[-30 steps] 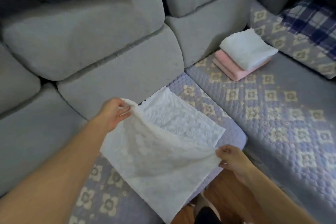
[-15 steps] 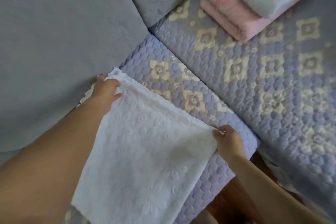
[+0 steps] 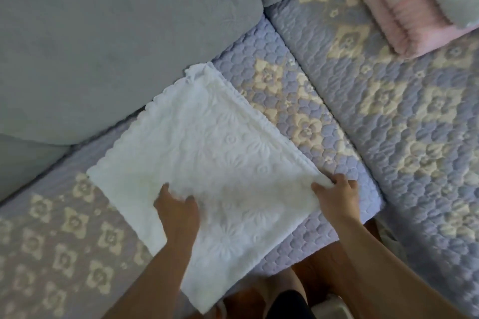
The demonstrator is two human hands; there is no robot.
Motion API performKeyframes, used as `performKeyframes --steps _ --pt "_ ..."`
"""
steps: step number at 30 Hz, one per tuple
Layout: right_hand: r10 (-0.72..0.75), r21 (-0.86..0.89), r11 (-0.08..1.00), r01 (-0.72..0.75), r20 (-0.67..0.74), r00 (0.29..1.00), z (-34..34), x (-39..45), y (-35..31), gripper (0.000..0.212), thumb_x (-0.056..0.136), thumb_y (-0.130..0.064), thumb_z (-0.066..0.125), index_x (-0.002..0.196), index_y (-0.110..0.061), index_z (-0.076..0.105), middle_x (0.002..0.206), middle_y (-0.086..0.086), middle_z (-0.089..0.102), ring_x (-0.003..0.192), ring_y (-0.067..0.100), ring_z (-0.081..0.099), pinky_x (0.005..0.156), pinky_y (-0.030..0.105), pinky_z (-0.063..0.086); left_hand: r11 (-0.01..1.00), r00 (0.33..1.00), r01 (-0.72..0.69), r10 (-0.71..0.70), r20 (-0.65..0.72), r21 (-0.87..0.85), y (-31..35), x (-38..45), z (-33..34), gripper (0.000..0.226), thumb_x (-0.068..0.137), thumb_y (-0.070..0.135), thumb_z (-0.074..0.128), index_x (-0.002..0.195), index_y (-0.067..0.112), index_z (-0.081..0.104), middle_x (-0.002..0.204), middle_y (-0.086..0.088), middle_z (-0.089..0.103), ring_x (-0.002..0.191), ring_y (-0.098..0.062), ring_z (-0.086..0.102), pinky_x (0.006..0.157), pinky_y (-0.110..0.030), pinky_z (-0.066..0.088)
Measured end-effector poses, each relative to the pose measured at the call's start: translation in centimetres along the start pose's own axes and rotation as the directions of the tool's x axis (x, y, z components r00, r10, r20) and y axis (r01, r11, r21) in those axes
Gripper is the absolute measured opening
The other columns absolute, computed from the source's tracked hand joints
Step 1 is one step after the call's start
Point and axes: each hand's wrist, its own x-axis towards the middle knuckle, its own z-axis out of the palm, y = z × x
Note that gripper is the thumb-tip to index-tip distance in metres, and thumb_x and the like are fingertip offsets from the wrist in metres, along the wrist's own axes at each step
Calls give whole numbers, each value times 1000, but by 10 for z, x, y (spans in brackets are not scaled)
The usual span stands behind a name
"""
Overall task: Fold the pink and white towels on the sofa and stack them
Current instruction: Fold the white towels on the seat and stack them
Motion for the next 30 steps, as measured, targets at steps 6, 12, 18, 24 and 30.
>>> performKeyframes --steps 6,12,18,24,30 --pt "53 -104 993 -54 -18 998 7 1 -8 46 88 -38 64 130 -20 62 124 11 53 90 26 60 75 40 58 684 666 729 -714 213 14 -197 -50 -19 23 85 13 73 95 -6 65 110 -26 68 97 -40 66 86 -47 55" --pt "119 166 979 -116 -11 993 6 -14 6 27 94 -26 66 111 -6 61 94 7 65 79 24 64 79 43 58 567 613 784 -646 456 -252 -235 -73 1 65 68 34 86 118 0 63 105 -26 70 94 -43 69 86 -56 57" --pt "119 405 901 -156 115 986 -12 -79 5 32 96 -15 64 123 -3 51 119 12 56 95 23 61 89 42 54 232 629 765 -473 618 -601 -202 -110 -60 12 98 15 60 105 7 66 101 -17 73 90 -34 68 64 -39 61" --pt "-46 474 878 64 -49 998 -69 -214 -27 32 93 -23 68 115 -1 58 102 19 62 73 24 60 47 21 51 196 823 528 -359 441 -826 -156 -137 -212 21 99 16 60 117 6 63 110 -13 70 88 -24 66 53 -26 59" --pt "-357 810 527 256 -63 932 -140 -356 -104 44 97 -11 61 137 -27 53 85 5 58 60 13 51 65 29 49 158 985 95 -155 70 -983 -71 -158 -356 41 100 5 54 137 19 46 108 -13 62 79 -20 65 71 -36 55"
